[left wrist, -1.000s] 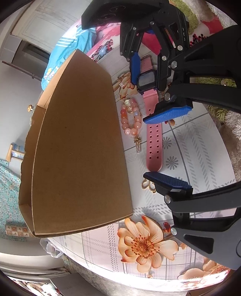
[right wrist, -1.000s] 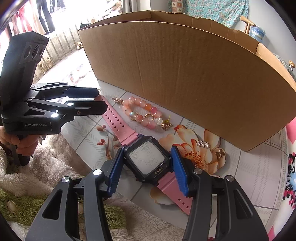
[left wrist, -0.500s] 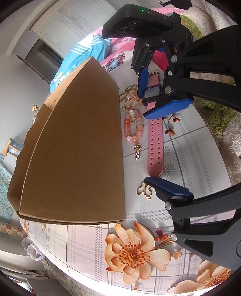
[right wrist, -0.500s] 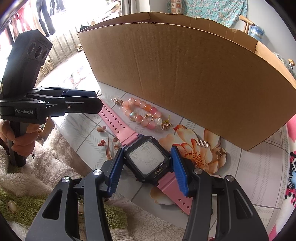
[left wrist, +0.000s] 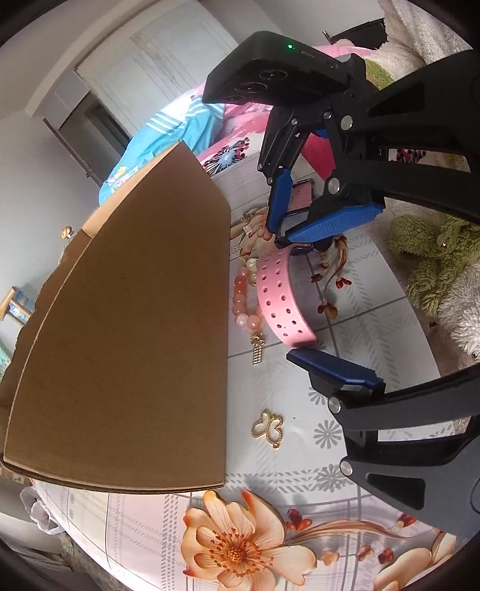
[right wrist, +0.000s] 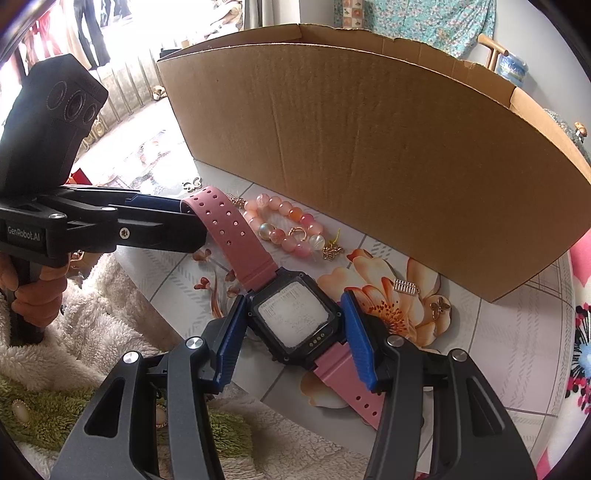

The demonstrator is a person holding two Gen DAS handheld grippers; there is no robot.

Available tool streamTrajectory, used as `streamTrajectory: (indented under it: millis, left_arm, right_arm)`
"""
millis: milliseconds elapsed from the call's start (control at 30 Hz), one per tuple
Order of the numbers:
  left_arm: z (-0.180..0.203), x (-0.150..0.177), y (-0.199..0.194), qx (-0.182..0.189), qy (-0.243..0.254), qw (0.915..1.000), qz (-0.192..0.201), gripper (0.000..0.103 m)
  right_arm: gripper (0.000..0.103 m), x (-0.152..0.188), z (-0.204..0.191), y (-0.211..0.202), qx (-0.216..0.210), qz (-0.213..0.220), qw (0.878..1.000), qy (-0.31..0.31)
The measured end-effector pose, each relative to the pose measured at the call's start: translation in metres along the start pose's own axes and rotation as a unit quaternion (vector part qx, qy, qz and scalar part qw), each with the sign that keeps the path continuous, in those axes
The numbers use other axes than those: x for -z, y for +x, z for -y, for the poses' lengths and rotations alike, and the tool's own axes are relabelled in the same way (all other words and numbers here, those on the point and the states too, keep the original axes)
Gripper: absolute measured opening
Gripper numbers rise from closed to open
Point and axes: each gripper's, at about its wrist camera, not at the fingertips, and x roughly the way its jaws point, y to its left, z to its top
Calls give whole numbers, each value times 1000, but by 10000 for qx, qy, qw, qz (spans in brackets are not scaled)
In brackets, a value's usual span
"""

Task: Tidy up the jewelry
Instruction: 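Grasp the pink strap end with the left tool, then lift the pink watch with both tools and carry it over the box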

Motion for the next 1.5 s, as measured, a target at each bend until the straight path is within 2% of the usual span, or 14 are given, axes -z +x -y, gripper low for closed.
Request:
streamTrajectory:
  millis: [133, 333, 667, 733, 833, 933, 1033, 1133, 1267, 1400, 1500]
  left_arm:
    - [1, -8, -3, 6, -30, 9999, 135, 54]
    - [2, -14, 2, 74, -73, 9998, 181, 47]
    - [8, -15, 3, 56, 64, 9996, 261, 19]
    - [14, -13, 4, -122, 234, 9993, 276, 17]
    - [26, -7, 5, -576, 662, 9957, 287, 16]
    - [37, 1, 9, -833, 996, 9911, 280, 16]
    - [45, 7, 12, -1059, 1263, 9859, 293, 16]
    - [45, 11, 13, -1209, 1435, 9819, 253, 16]
    - [41, 14, 14, -1270, 1494, 9804, 165, 16]
    - [39, 15, 16, -1284, 1455, 9809, 124, 16]
    - [38, 16, 16, -1314, 1473, 9803, 118, 16]
  right_arm:
    - [51, 1, -3, 0, 11, 13, 10000, 3]
    - [51, 2, -4, 2, 15, 26, 10000, 7]
    - [51, 4, -9, 3, 86, 39, 9999, -35]
    - [51, 4, -10, 4, 100, 44, 9999, -29]
    - [51, 4, -12, 3, 126, 47, 9999, 37]
    - [51, 7, -11, -3, 61, 79, 9993, 360]
    - [51, 17, -6, -23, 24, 368, 9953, 894]
    - [51, 33, 9, -45, -25, 653, 9837, 1677]
    - [51, 56, 27, -63, 224, 838, 9654, 2458]
    - [46, 66, 40, -52, 289, 623, 9528, 2959]
    - [41, 67, 44, -39, 460, 326, 9502, 3065]
